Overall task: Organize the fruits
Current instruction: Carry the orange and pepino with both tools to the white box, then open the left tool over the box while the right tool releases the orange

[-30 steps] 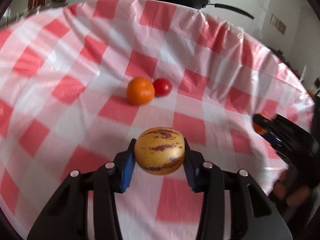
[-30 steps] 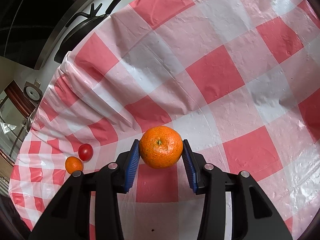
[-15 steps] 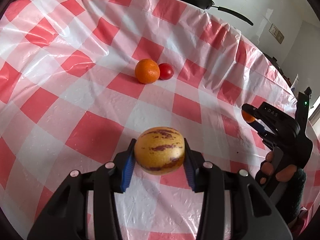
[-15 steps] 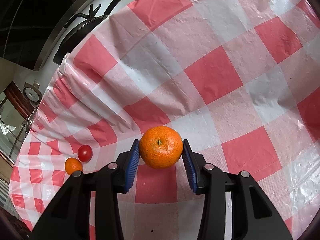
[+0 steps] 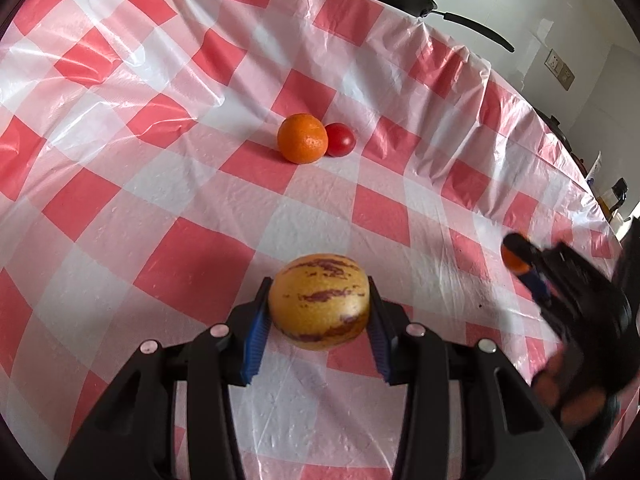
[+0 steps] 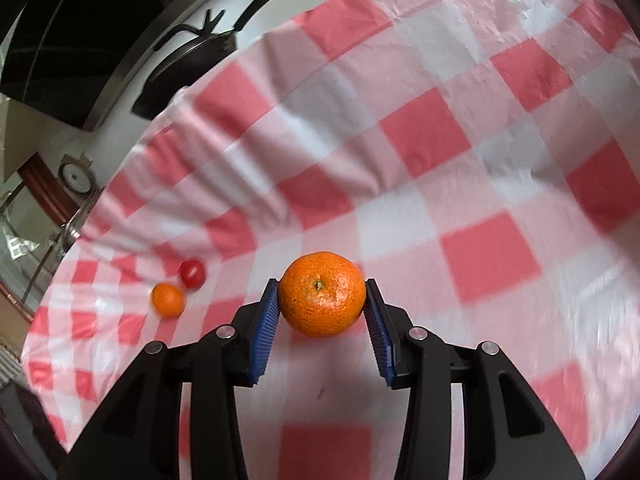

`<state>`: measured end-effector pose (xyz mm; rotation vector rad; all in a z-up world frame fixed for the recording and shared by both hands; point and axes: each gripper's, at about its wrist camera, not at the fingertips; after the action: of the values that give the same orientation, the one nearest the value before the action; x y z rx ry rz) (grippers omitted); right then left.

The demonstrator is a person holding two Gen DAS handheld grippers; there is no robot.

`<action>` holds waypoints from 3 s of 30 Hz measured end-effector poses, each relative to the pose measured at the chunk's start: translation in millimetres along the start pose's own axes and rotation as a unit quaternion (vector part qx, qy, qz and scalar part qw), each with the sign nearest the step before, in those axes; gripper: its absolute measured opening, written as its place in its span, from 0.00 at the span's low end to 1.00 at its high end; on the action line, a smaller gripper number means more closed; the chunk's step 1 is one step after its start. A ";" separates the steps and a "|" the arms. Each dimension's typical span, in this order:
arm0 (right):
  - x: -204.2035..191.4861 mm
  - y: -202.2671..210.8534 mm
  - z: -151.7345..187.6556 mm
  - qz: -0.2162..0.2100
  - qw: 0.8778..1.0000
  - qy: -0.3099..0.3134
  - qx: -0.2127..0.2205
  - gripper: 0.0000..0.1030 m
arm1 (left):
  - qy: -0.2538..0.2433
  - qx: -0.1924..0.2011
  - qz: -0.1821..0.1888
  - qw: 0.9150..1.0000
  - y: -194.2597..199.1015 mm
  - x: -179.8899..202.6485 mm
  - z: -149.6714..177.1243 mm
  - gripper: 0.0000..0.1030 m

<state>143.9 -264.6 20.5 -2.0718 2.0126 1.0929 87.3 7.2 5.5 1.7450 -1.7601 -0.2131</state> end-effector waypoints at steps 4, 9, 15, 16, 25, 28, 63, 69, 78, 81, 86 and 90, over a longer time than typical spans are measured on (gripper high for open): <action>-6.9 27.8 22.1 -0.010 1.000 -0.007 -0.018 0.41 | 0.009 0.004 -0.002 1.000 2.1 -3.0 -0.1 0.43; -7.9 56.9 44.3 -0.006 0.999 -0.018 -0.042 0.41 | 0.005 -0.001 -0.004 1.000 1.3 -1.9 1.1 0.43; -27.4 103.4 73.9 -0.020 0.999 0.024 -0.032 0.41 | 0.013 0.013 0.001 1.000 11.3 -5.8 2.5 0.43; -30.0 111.1 78.2 -0.027 0.999 0.032 -0.031 0.41 | 0.014 0.014 -0.002 1.000 14.4 -7.1 3.8 0.43; -41.5 145.8 105.2 -0.071 0.993 0.058 -0.070 0.41 | 0.037 0.019 -0.017 0.999 87.6 -42.0 39.3 0.43; -44.1 157.0 113.2 -0.079 0.992 0.066 -0.078 0.41 | 0.028 0.022 -0.015 0.999 116.5 -54.6 52.5 0.43; -244.6 273.1 281.7 -0.358 0.848 0.345 -0.184 0.41 | 0.129 0.139 -0.106 0.976 391.7 -283.6 142.1 0.43; -298.0 301.3 365.4 -0.427 0.749 0.444 -0.243 0.41 | 0.164 0.073 -0.204 0.962 399.0 -341.8 186.3 0.43; -317.1 275.8 513.7 -0.365 0.616 0.622 -0.316 0.41 | 0.240 -0.071 -0.297 0.922 362.9 -383.7 258.4 0.43; -318.0 269.0 539.1 -0.352 0.593 0.660 -0.298 0.41 | 0.258 -0.111 -0.318 0.906 352.9 -387.8 279.2 0.43; -308.8 257.0 571.1 -0.324 0.564 0.702 -0.289 0.40 | 0.247 -0.142 -0.350 0.892 344.9 -392.9 280.7 0.43; -305.5 259.7 567.9 -0.335 0.566 0.697 -0.287 0.41 | 0.246 -0.164 -0.350 0.889 337.5 -394.6 284.3 0.43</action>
<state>-307.4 239.7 -138.4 -4.1857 0.3002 -0.4387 -383.7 323.8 -163.0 1.8904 -0.6454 -0.3133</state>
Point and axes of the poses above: each gripper's, at about its wrist camera, not at the fingertips, and y roughly against the way its jaws point, x to its right, z to its underside, and after that the axes turned 14 degrees about x, right-handed
